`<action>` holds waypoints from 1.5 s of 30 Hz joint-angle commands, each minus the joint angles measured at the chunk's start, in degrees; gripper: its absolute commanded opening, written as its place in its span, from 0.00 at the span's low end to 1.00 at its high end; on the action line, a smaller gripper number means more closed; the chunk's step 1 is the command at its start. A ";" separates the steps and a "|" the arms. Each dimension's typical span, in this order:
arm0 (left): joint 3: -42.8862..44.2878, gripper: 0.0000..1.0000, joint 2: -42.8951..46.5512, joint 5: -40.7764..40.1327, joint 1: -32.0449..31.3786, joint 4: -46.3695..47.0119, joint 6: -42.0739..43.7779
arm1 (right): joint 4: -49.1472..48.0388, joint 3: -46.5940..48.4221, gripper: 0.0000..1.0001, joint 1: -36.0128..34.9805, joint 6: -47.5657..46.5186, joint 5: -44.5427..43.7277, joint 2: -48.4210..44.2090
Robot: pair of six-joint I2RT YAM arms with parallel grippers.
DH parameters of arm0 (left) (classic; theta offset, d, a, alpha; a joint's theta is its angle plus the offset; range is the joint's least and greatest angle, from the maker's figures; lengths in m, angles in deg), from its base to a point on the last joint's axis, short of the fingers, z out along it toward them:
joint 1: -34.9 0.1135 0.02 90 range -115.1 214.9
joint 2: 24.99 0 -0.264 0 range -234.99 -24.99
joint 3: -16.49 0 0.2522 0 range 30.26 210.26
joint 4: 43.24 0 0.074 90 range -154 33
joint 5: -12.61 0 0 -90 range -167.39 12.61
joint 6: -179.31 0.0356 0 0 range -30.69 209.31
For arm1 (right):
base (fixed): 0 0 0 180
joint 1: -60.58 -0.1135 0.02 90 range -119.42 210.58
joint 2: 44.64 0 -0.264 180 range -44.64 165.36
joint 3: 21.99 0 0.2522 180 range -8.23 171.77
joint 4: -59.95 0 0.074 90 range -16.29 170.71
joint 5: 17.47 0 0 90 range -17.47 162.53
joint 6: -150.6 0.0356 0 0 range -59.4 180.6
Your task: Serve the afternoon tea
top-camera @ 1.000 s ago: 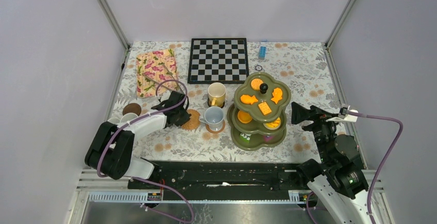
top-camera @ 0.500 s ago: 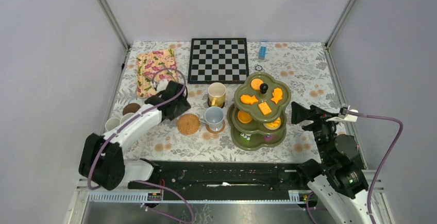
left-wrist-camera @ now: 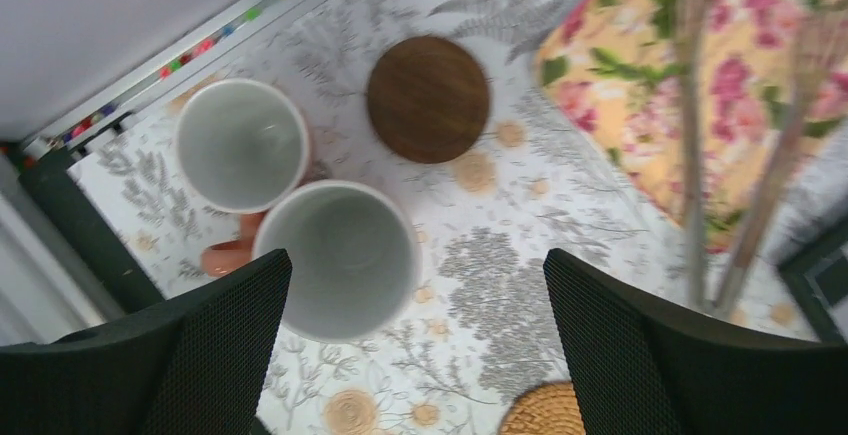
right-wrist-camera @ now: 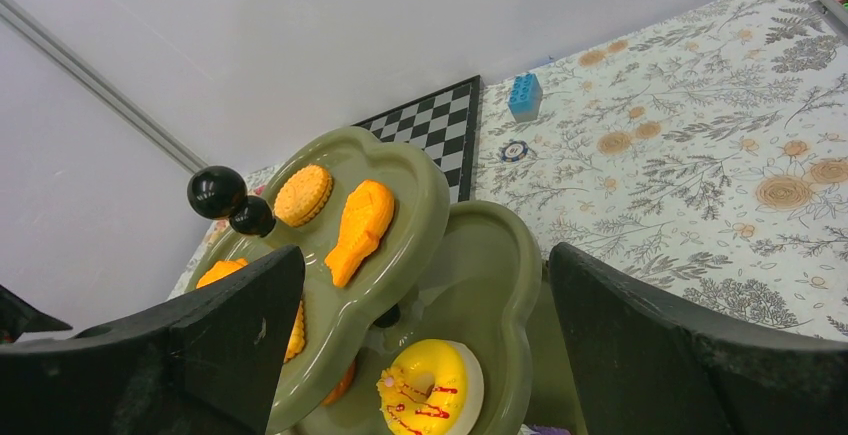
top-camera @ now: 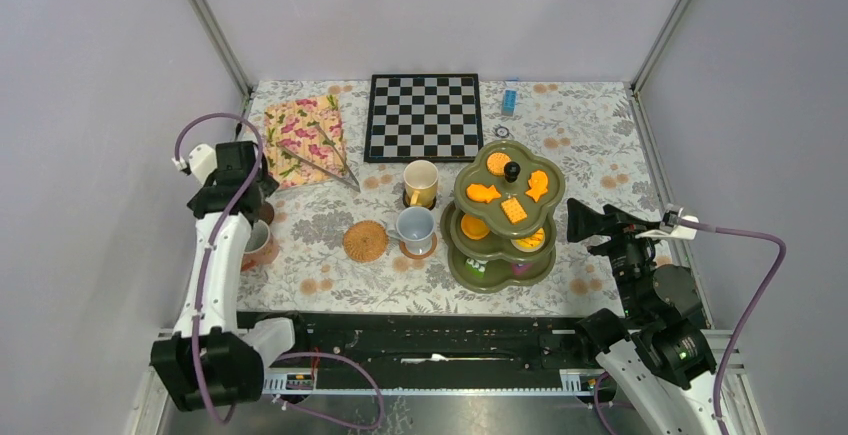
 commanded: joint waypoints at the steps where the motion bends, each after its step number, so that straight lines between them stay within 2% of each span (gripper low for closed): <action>1: -1.87 0.99 -4.44 7.25 6.55 -2.41 2.53 | -1.89 0.83 0.98 -0.27 -0.37 -0.55 -0.56; 5: -5.62 0.97 -9.04 9.78 9.54 2.68 1.32 | -1.42 1.05 0.98 -0.26 -0.39 -0.80 -0.99; 8: -6.39 0.84 -11.90 13.32 10.36 5.56 0.32 | -1.23 1.25 0.98 -0.26 -0.48 -0.90 -1.20; 11: -7.18 0.77 -12.88 14.46 10.41 7.42 -0.88 | -0.67 1.64 0.98 -0.26 -0.56 -1.13 -1.32; 16: -8.94 0.54 -12.29 14.46 10.36 7.81 -1.34 | -0.56 1.38 0.98 -0.26 -0.22 -1.35 -1.52; 20: -10.60 0.40 -10.21 14.18 10.41 7.31 -1.52 | -0.76 1.16 0.98 -0.26 0.26 -1.17 -0.99; 26: -8.83 0.16 -7.23 14.14 10.32 4.77 -0.29 | -1.08 0.97 0.98 -0.26 0.29 -0.80 -0.50; 30: -7.69 0.01 -4.82 16.86 8.98 3.08 -0.81 | -1.34 0.66 0.98 -0.26 0.66 -0.59 -0.44; 33: -4.55 0.00 -3.53 14.82 2.03 0.02 -2.85 | -1.49 0.31 0.98 -0.26 1.27 -0.38 -0.36; 36: 1.08 0.00 -3.85 8.05 -12.28 -4.26 -4.63 | -1.61 0.26 0.98 -0.26 1.55 -0.11 -0.06; 39: 3.86 0.00 -4.40 5.62 -24.80 -4.31 -2.93 | -1.66 0.25 0.98 -0.26 1.80 0.10 0.02; 45: 6.16 0.00 -11.17 6.45 -36.15 -6.55 -1.75 | -1.66 0.28 0.98 -0.26 2.47 0.60 0.13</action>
